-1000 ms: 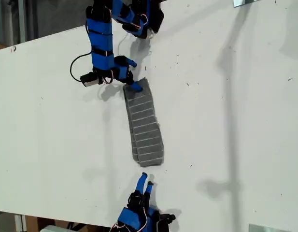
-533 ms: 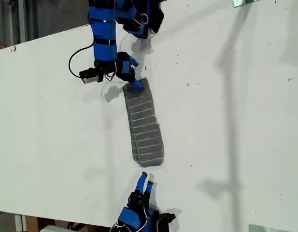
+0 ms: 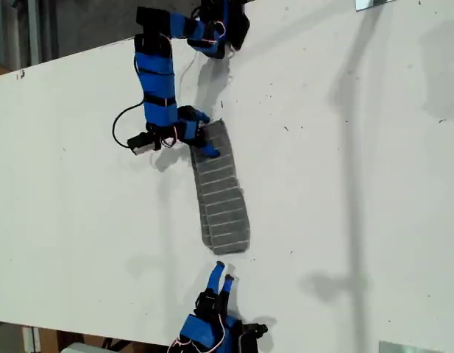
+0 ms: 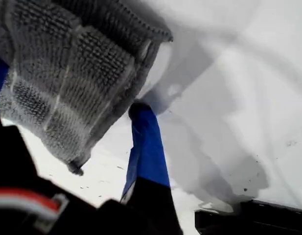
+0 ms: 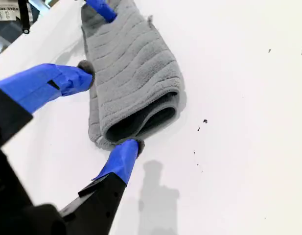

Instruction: Grasp corners of a square towel and fold twice.

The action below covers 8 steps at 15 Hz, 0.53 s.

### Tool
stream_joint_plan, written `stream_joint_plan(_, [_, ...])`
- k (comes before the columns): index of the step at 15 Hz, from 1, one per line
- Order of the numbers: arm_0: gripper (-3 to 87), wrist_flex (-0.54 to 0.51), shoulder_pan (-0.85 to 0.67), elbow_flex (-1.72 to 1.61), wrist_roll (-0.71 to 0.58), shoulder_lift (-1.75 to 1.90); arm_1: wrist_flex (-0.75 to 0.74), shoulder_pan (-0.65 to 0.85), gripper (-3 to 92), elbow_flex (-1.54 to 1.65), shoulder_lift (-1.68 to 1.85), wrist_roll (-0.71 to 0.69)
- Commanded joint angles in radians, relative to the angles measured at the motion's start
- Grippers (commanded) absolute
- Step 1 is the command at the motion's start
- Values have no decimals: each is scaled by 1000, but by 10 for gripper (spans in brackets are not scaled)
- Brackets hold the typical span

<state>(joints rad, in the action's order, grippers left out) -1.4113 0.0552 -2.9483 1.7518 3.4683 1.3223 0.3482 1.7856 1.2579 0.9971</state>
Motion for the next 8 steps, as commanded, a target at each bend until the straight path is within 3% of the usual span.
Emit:
stream_joint_plan(1, [261, -29, 11, 15, 18, 6, -8, 9, 164, -63, -63, -12])
stream_joint_plan(2, [261, -31, 12, 17, 18, 6, -9, 11, -1, -46, -61, -5])
stream_joint_plan(5, [258, -31, 21, 17, 17, 6, -40, -2, -1, 117, 46, 29])
stream_joint_plan(8, [256, -40, 5, 14, -17, 8, -66, -17, -1, 411, 374, 126])
